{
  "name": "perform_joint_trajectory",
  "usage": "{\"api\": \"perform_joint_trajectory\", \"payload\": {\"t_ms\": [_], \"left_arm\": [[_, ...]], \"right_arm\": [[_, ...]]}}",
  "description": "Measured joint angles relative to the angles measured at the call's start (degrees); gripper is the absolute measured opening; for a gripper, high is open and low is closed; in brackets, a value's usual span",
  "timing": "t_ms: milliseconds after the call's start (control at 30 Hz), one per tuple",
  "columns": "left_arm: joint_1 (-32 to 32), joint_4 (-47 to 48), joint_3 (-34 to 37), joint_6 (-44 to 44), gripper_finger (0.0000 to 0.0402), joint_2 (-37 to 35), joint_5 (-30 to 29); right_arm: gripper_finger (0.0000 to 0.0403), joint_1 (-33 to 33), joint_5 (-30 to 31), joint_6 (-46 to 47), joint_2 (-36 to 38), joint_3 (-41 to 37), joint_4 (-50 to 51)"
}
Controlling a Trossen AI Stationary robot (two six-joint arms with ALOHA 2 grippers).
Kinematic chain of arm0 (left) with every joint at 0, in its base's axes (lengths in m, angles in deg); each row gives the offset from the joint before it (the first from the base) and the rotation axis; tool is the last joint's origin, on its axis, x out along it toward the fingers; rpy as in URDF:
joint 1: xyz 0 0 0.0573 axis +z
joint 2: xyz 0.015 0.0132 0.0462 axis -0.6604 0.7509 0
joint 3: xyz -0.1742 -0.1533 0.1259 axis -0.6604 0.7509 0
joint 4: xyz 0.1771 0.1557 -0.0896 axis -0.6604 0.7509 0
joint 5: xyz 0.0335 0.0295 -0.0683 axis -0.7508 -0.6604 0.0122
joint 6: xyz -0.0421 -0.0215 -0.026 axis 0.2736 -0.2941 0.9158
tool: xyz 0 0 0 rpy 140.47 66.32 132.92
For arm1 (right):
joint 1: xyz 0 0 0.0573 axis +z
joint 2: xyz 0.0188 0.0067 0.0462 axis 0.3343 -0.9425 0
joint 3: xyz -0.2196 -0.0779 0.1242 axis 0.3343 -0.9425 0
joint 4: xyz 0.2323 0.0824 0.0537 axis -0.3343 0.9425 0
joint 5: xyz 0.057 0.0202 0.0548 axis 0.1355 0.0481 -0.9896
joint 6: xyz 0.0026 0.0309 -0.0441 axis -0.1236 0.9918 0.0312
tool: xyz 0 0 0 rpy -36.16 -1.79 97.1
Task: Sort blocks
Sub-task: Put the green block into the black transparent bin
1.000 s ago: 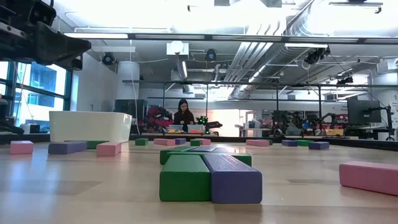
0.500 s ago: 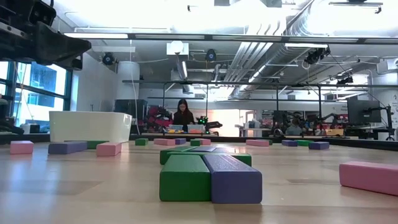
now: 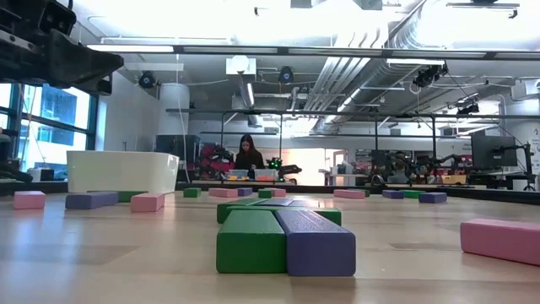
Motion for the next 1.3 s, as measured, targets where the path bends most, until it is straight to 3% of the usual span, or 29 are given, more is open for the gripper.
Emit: {"api": "perform_joint_trajectory", "payload": {"t_ms": [100, 167, 300, 367, 700, 967, 1300], "left_arm": [[0.0, 0.0, 0.0, 0.0, 0.0001, 0.0, 0.0], [0.0, 0.0, 0.0, 0.0, 0.0001, 0.0, 0.0], [0.0, 0.0, 0.0, 0.0, 0.0001, 0.0, 0.0], [0.0, 0.0, 0.0, 0.0, 0.0001, 0.0, 0.0], [0.0, 0.0, 0.0, 0.0, 0.0001, 0.0, 0.0], [0.0, 0.0, 0.0, 0.0, 0.0001, 0.0, 0.0], [0.0, 0.0, 0.0, 0.0, 0.0001, 0.0, 0.0]], "right_arm": [[0.0157, -2.3, -0.1, -0.8, -0.6, 0.0, -0.5], [0.0131, -3.6, -4.9, -1.7, -2.5, 0.0, 1.0], [0.0033, -5.0, -12.4, -7.4, -7.1, 0.0, 0.9], [0.0012, -5.5, -13.5, -9.5, -8.9, 0.0, -0.7], [0.0002, -6.6, -15.5, -19.3, -9.7, 0.0, 4.2], [0.0, -5.0, -21.7, -21.8, -9.7, 0.0, 6.9], [0.0, -3.5, -24.3, -22.8, -9.7, 0.0, 6.7]]}}
